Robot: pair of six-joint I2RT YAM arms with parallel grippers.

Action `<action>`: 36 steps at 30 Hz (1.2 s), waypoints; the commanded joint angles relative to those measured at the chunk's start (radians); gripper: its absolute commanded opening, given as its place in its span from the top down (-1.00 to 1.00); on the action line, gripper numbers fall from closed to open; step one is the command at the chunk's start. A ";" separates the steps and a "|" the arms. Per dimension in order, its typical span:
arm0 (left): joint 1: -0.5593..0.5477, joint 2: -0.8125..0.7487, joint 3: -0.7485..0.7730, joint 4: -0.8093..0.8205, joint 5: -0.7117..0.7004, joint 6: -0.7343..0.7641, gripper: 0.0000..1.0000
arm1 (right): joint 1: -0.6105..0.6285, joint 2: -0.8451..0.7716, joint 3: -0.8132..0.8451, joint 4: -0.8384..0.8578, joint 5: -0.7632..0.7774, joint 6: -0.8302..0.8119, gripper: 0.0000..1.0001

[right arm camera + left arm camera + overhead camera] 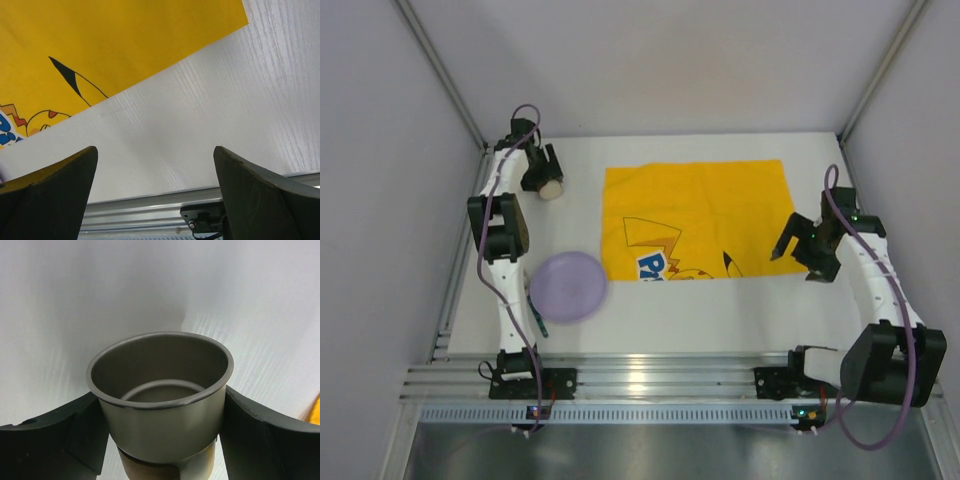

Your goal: Set the dinner table for one person

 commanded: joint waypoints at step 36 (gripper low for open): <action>-0.609 -0.606 -0.922 2.477 1.099 -1.820 1.00 | 0.238 0.132 0.440 0.794 -0.890 0.481 -0.99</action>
